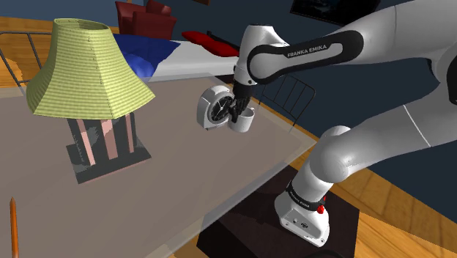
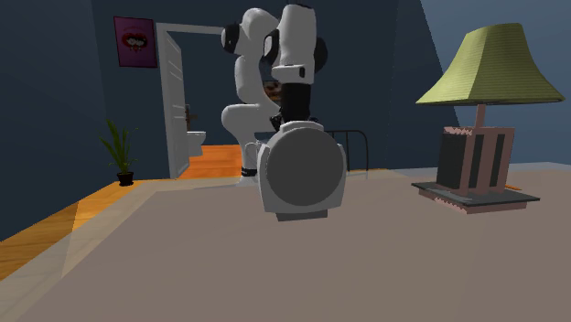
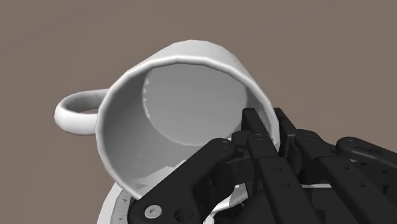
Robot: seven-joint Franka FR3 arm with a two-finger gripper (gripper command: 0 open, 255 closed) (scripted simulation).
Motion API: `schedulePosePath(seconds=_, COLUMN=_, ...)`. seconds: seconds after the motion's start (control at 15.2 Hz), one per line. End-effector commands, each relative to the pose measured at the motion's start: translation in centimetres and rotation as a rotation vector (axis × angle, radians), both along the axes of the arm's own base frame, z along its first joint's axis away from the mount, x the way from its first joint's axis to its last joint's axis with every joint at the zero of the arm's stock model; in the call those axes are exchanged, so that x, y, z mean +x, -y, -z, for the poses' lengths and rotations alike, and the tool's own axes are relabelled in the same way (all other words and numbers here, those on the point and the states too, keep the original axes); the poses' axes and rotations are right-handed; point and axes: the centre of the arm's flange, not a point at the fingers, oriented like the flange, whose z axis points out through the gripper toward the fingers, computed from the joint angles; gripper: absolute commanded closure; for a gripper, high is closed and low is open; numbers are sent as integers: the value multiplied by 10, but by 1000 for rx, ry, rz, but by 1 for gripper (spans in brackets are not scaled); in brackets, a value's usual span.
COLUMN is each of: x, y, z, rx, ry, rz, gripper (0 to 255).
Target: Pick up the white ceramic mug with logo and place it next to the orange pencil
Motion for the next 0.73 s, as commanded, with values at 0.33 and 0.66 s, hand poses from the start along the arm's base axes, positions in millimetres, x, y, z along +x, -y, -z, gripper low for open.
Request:
schedulePosePath(seconds=0.33, x=1, y=1, z=-38, rx=0, ry=0, rz=0, gripper=255)
schedulePosePath(seconds=0.66, x=1, y=1, z=-64, rx=0, ry=0, rz=0, gripper=255)
